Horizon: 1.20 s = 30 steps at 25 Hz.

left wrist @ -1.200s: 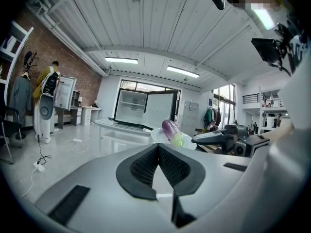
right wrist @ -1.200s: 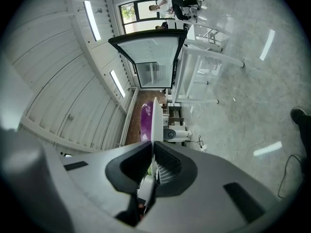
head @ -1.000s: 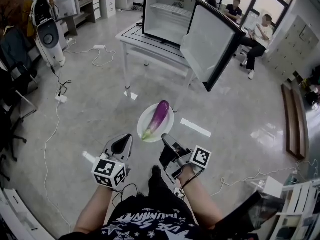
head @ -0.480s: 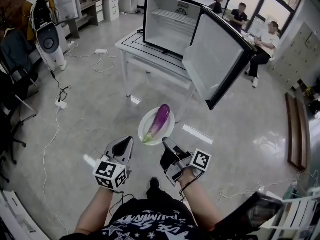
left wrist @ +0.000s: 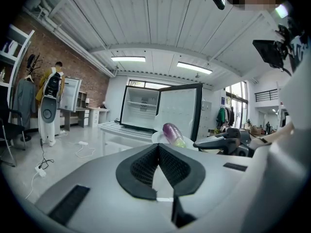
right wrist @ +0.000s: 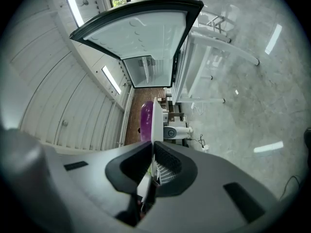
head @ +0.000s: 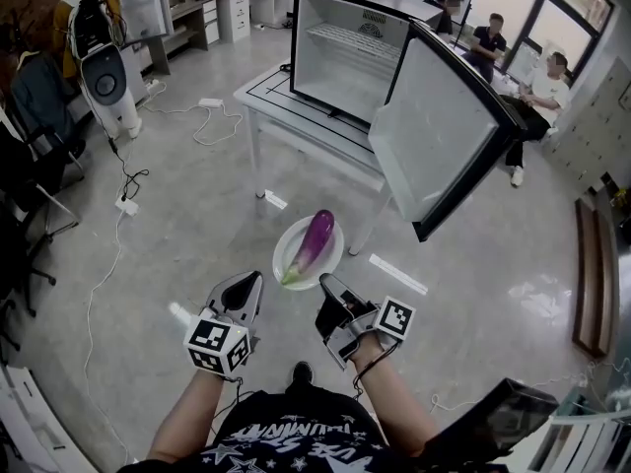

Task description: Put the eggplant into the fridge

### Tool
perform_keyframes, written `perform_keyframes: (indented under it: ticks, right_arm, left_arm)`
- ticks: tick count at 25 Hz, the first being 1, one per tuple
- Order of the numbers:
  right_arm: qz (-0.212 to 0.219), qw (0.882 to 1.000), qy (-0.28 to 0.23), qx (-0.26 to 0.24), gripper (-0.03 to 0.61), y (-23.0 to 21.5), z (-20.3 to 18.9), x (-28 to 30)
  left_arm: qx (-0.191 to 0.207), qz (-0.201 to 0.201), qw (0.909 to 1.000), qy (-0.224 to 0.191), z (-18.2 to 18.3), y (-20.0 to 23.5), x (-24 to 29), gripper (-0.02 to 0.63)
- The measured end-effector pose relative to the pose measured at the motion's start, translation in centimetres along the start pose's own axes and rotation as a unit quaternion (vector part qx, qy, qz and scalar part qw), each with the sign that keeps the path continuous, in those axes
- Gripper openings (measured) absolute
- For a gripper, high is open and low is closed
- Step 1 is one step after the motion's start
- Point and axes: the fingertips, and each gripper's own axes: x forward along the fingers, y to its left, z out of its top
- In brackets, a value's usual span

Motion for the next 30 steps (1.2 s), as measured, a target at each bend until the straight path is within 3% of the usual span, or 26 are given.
perform_keyframes:
  ticks: [8, 17, 30]
  right_arm:
    - [-0.005, 1.0, 0.025, -0.004, 0.02, -0.9, 2.6, 1.0]
    - [0.0, 1.0, 0.015, 0.0, 0.02, -0.8, 4.5, 1.5]
    - [-0.009, 1.0, -0.016, -0.013, 0.02, -1.4, 9.0, 5.5]
  left_arm:
    - [0.006, 0.012, 0.9999, -0.006, 0.8, -0.4, 2.9, 0.009]
    - [0.011, 0.013, 0.9999, 0.0, 1.1, -0.2, 4.0, 0.009]
    - [0.019, -0.028, 0.9994, 0.003, 2.6, 3.2, 10.5, 0.009]
